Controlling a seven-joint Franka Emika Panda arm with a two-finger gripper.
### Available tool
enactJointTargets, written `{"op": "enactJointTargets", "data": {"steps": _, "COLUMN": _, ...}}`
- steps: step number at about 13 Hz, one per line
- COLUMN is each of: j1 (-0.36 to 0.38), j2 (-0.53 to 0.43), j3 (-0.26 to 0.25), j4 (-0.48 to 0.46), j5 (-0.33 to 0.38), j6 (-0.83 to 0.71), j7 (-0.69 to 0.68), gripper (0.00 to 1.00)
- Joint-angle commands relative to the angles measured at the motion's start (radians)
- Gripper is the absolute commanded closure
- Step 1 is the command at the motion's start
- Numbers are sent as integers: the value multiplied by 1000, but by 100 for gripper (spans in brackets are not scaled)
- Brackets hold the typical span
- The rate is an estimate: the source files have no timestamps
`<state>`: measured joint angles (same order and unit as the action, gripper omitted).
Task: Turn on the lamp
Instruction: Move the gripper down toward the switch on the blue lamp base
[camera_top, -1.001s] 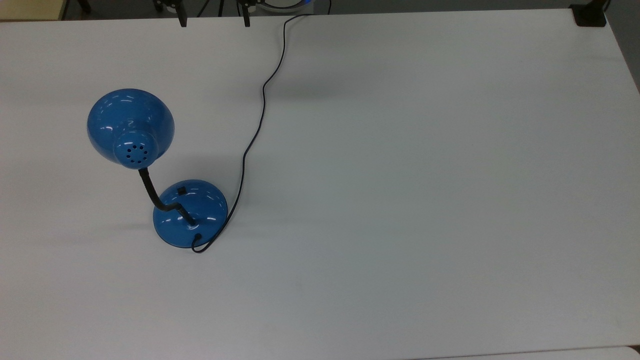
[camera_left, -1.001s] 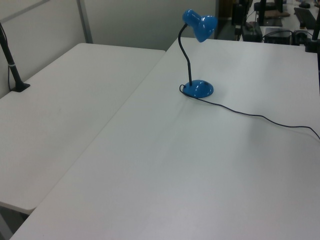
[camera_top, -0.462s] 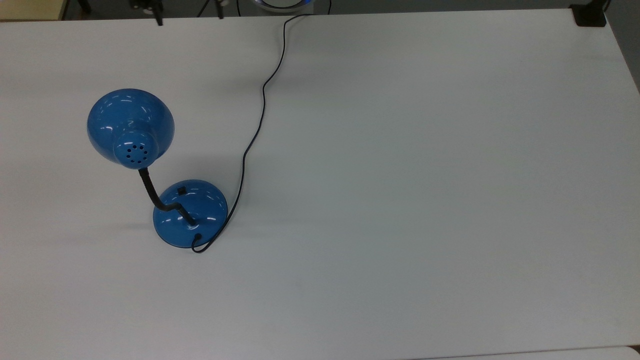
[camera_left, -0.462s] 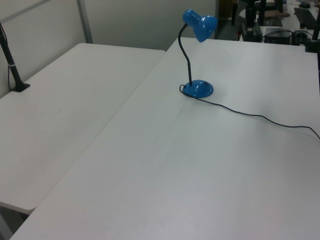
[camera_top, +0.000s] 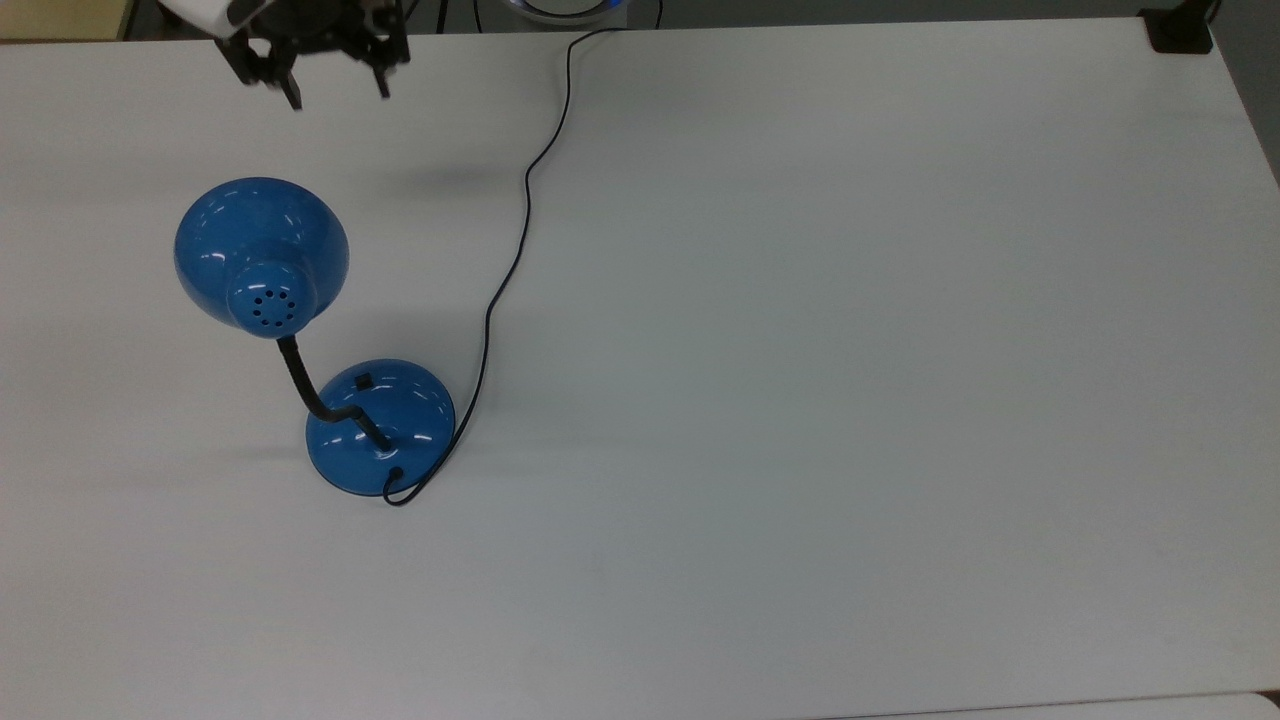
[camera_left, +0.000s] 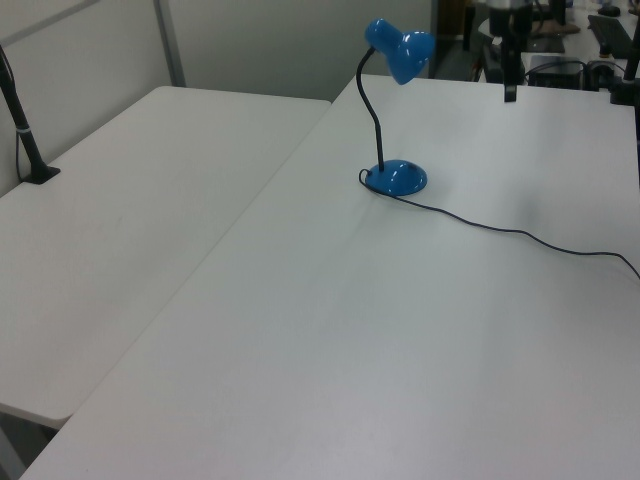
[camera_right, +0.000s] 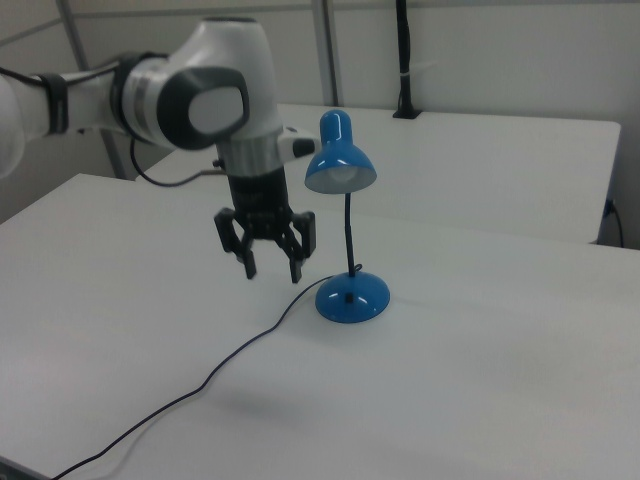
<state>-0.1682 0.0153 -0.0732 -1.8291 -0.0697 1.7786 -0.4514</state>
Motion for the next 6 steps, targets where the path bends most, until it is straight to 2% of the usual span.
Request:
{"op": "enactJointTargets", "data": {"steps": 1, "j1": -31, "j2": -23, "j3": 3, "j4": -130, "j5": 30, "j6": 191, "j7": -9, "gripper": 100}}
{"op": "enactJointTargets", "data": {"steps": 4, "j1": -80, "j2": -20, "j3": 3, "j4": -226, "j5": 154, "j6": 394, "j7": -45, "gripper": 100}}
{"op": "enactJointTargets", "data": {"steps": 6, "j1": -94, "j2": -14, "j3": 1, "j4": -277, "j5": 272, "j6": 517, "j7": -159, "gripper": 100}}
